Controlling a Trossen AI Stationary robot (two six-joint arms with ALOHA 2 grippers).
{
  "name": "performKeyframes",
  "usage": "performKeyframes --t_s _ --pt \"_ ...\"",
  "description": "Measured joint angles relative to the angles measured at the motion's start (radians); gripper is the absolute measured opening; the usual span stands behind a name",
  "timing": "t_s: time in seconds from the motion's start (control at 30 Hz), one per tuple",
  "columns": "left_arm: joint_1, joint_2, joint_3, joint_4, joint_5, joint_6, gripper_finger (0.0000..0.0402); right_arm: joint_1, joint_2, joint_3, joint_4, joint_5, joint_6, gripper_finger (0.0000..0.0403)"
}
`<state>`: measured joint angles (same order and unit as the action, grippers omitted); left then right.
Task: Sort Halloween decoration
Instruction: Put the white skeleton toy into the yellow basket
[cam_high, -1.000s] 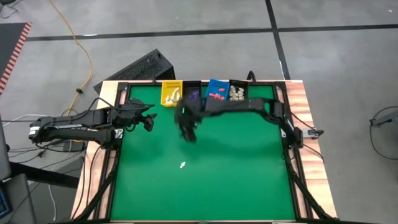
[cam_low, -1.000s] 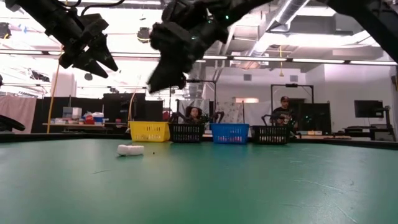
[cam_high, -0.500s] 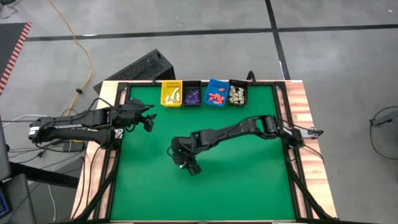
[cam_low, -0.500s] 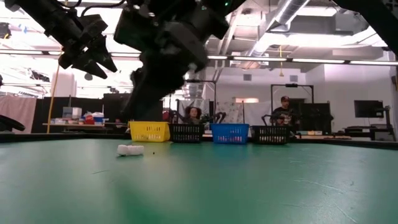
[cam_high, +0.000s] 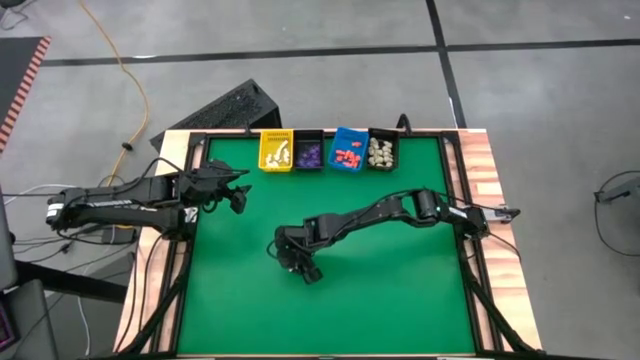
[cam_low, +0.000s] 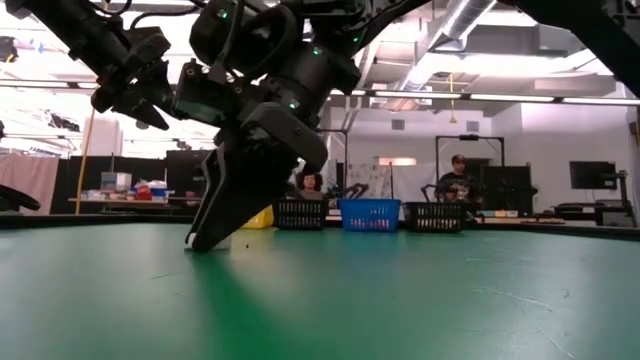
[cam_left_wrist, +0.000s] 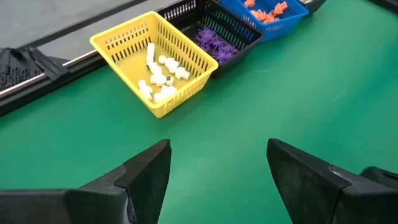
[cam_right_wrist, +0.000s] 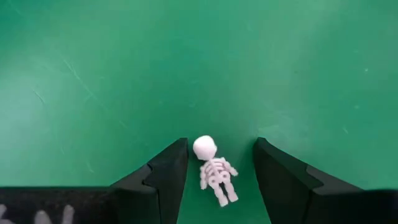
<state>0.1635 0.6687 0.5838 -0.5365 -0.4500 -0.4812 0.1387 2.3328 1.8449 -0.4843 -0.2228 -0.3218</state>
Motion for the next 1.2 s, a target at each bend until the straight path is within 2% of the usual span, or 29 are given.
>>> performKeyframes --t_s 0.13,0.23,0.5,0.57,0.73,1.0,1.2 --pt "0.000 0.000 0.000 0.000 0.000 0.003 0.0256 0.011 0.034 0.003 0.003 0.031 0.036 0.0207" --pt "0.000 0.000 0.000 0.000 0.000 0.003 0.0256 0.020 0.036 0.002 -0.003 0.079 0.079 0.0187" --pt "0.000 0.000 0.000 -0.006 -0.001 0.006 0.0256 0.019 0.037 0.000 -0.003 0.087 0.174 0.0063" --pt "0.000 0.000 0.000 -0.005 -0.001 0.006 0.0256 0.019 0.037 0.000 -0.004 0.085 0.198 0.0043" --pt "0.000 0.000 0.000 -0.005 -0.002 0.006 0.0256 0.013 -0.003 -0.003 -0.006 0.087 0.243 0.0042" --pt "0.000 0.000 0.000 -0.004 -0.028 0.007 0.0256 -0.082 -0.100 -0.006 0.018 0.263 0.236 0.0042" --pt "0.000 0.000 0.000 -0.004 -0.034 0.007 0.0256 -0.185 -0.116 -0.006 0.194 0.358 0.280 0.0042"
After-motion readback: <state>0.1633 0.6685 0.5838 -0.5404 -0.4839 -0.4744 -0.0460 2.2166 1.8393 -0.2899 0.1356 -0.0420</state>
